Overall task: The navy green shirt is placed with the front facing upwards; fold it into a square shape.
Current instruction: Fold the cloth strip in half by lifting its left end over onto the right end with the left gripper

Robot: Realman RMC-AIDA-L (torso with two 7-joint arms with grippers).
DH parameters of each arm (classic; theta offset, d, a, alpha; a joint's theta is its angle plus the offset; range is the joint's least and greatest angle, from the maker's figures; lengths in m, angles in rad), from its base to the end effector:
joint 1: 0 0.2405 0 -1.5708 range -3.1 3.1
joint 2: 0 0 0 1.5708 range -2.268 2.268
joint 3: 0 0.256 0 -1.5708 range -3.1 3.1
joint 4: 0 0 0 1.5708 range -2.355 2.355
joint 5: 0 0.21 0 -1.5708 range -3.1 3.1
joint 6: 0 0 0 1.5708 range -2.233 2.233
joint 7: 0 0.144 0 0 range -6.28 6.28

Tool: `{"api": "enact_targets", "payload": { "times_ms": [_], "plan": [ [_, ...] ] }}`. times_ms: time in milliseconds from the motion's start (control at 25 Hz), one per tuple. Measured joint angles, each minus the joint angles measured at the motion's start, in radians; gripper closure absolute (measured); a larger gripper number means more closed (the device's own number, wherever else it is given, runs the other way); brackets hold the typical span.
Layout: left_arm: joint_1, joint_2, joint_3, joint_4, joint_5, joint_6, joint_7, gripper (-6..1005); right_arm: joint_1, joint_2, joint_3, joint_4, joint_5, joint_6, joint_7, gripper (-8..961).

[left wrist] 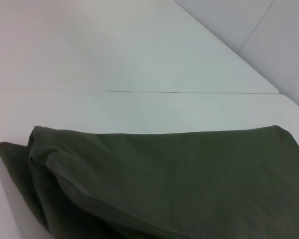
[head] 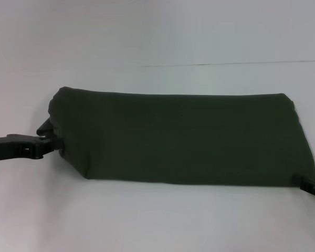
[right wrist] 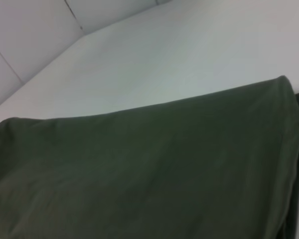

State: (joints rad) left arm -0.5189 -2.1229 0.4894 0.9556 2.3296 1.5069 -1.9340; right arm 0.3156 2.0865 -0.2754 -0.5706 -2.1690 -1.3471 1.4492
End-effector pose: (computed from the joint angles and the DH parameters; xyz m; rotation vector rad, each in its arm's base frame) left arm -0.2951 0.3406 0.0474 -2.3866 -1.2279 -0.4425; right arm 0.3895 0.2630 0.0190 -2.1169 1.2378 0.5870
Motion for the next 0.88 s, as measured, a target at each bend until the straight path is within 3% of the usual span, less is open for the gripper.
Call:
{"api": "enact_targets", "payload": {
  "times_ms": [40,200,320,560,880],
  "plan": [
    [0.0,0.0,0.001,0.0,0.0,0.0,0.0,995,0.0,0.0,-0.002,0.0,0.0,0.001,0.0,182],
    [0.004,0.0,0.001,0.0,0.0,-0.001,0.006,995,0.0,0.0,-0.004,0.002,0.0,0.009,0.002,363],
    [0.006,0.0,0.001,-0.002,0.0,-0.001,0.012,995,-0.001,0.0,-0.006,0.002,0.0,0.008,0.002,598],
    [0.02,0.003,0.0,-0.002,0.011,0.033,0.041,994,-0.01,0.0,-0.008,-0.002,0.0,-0.014,-0.006,838],
    [0.06,0.013,-0.039,0.023,0.062,0.139,0.087,994,-0.034,-0.01,-0.008,-0.014,-0.036,-0.113,-0.02,906]
  ]
}}
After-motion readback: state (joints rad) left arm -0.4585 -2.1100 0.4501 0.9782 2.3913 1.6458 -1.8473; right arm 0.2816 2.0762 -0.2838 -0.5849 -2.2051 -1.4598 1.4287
